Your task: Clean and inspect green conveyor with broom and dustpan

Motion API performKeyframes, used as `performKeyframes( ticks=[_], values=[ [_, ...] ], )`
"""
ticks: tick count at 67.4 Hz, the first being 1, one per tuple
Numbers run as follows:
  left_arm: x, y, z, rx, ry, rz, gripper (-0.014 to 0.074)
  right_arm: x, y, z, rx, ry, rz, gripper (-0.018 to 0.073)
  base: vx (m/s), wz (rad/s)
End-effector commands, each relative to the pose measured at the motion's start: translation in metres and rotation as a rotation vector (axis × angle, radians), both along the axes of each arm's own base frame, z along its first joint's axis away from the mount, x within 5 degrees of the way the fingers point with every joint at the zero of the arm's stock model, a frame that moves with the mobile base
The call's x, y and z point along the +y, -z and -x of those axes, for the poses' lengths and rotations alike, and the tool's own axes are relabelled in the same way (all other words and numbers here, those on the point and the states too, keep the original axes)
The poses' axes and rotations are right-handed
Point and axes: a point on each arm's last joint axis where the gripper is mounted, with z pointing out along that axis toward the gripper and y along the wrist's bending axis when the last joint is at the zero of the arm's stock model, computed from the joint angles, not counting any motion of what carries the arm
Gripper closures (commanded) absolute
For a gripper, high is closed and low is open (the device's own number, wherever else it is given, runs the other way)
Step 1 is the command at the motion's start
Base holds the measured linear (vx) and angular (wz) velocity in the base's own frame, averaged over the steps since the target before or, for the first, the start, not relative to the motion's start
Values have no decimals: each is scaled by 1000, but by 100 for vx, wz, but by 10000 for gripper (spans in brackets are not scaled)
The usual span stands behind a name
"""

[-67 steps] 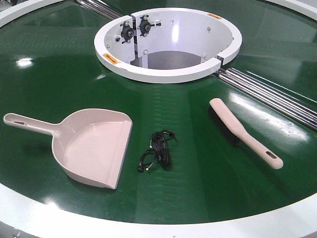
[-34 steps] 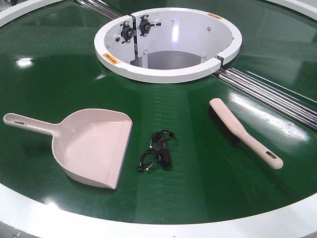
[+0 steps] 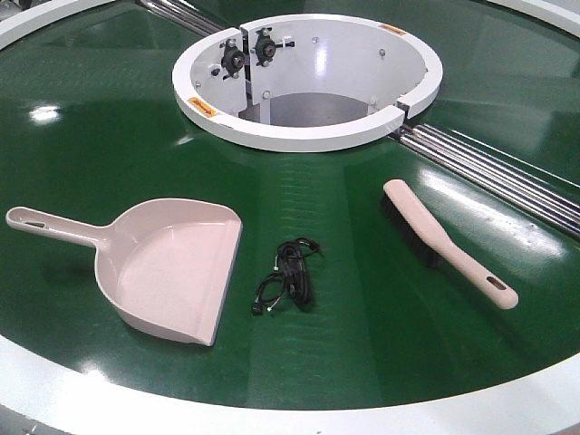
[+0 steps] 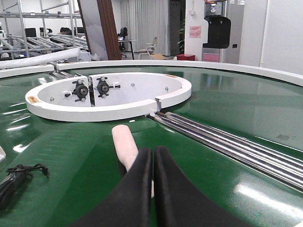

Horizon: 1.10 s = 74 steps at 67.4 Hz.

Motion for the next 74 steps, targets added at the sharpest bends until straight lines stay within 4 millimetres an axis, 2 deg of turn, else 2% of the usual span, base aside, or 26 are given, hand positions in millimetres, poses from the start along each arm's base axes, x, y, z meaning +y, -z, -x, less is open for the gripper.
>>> performKeyframes(
  ticks=[1, 8, 12, 22, 28, 36, 49, 66, 74],
  values=[
    [-2, -15, -7, -82, 25, -8, 119, 0, -6, 1, -76, 5, 12, 568, 0, 0],
    [-3, -14, -10, -73, 36, -19, 20, 0, -6, 1, -76, 5, 12, 568, 0, 0],
    [-3, -14, -10, -83, 35, -19, -3, 0, -6, 1, -76, 5, 12, 568, 0, 0],
    [-2, -16, -11, -94, 33, -38, 15, 0, -6, 1, -76, 5, 12, 568, 0, 0],
    [-1, -23, -21, -41, 28, -62, 35, 0, -6, 1, -76, 5, 12, 568, 0, 0],
    [-2, -48, -48, 33, 27, -37, 55, 0, -6, 1, -76, 5, 12, 568, 0, 0],
    [-3, -75, -110, 165, 80, -112, 63, 0, -6, 1, -76, 5, 12, 568, 0, 0],
    [-6, -79, -190, 342, 167, -172, 63, 0, -6, 1, -76, 5, 12, 568, 0, 0],
    [-7, -73, -215, 395, 254, -269, 63, 0, -6, 1, -76, 5, 12, 568, 0, 0]
  ],
)
